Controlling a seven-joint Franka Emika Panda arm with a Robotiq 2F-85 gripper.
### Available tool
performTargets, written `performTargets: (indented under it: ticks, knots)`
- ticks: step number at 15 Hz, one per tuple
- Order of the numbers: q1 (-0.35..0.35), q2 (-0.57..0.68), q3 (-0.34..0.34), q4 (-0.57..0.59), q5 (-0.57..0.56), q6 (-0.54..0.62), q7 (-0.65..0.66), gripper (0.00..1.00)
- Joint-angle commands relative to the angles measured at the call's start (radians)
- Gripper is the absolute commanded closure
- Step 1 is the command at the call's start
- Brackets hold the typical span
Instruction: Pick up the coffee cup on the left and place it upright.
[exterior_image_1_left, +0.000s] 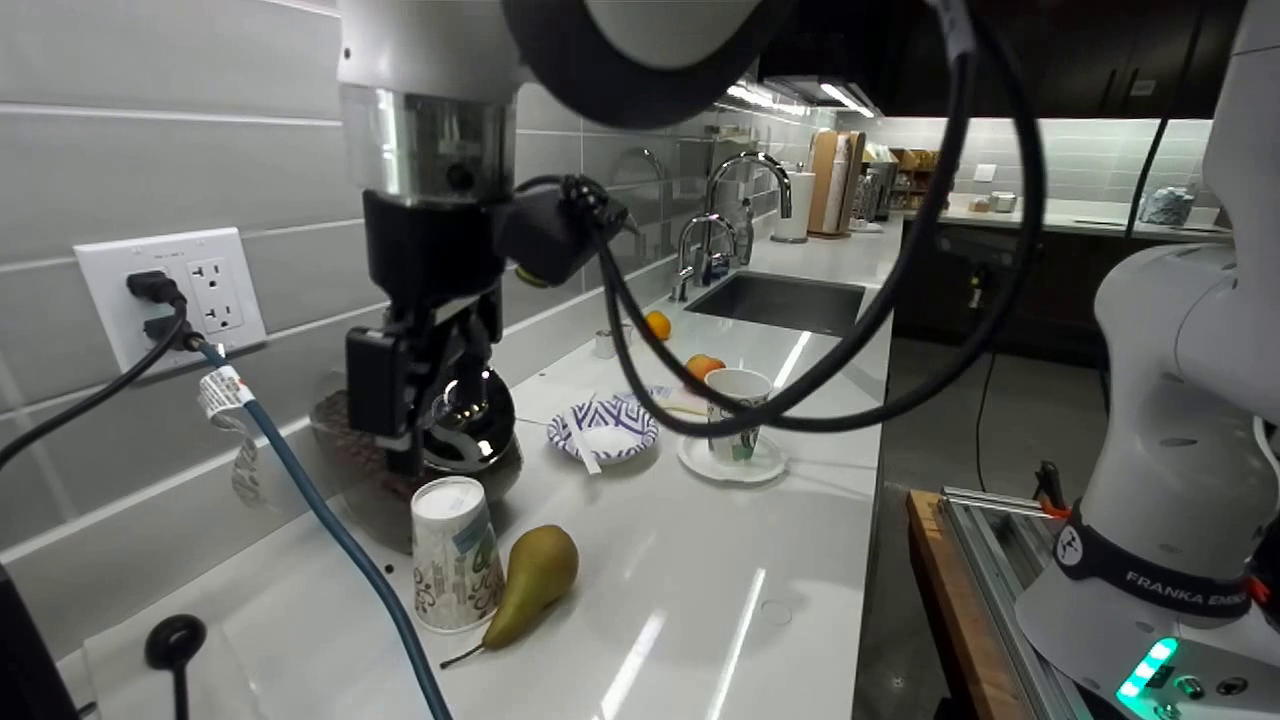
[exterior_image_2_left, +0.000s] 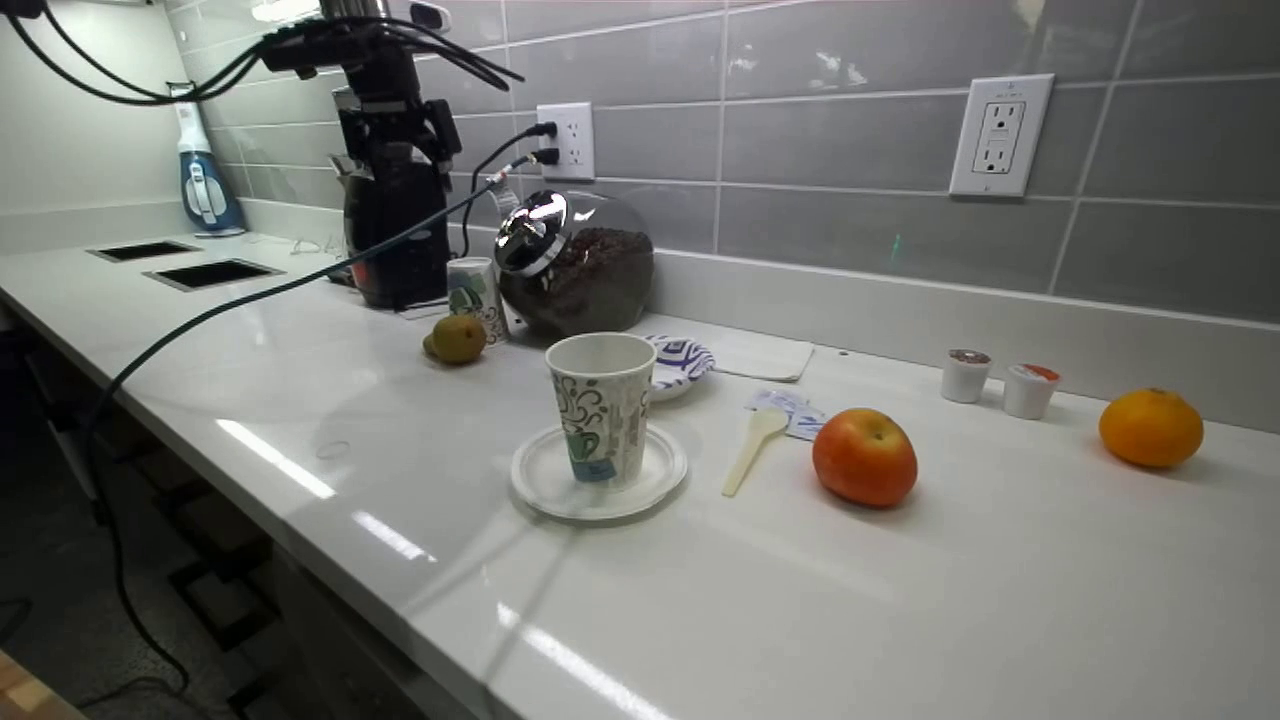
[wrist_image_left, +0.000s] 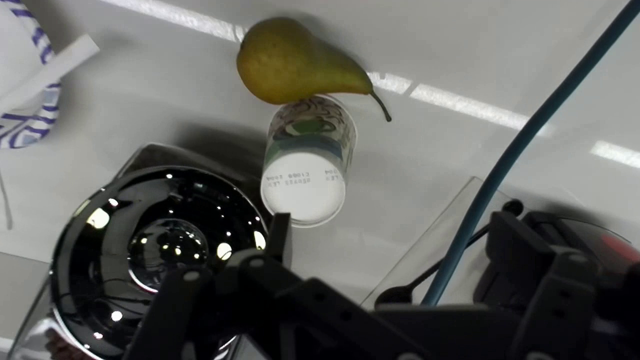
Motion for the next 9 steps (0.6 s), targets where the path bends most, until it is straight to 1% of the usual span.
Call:
performTargets:
  ticks: [1, 2, 4, 6, 9]
  knots:
    - [0.045, 0.126, -0.042, 0.106, 0.007, 0.015, -0.001, 0.0]
    - [0.047, 0.063, -0.05, 0.035, 0.01, 0.029, -0.009, 0.0]
    - [0.057, 0.106, -0.061, 0.066, 0.012, 0.029, -0.01, 0.0]
    - [0.06, 0.118, -0.063, 0.081, 0.012, 0.029, -0.01, 0.0]
    - [0.065, 0.129, -0.088, 0.063, 0.007, 0.07, 0.049, 0.0]
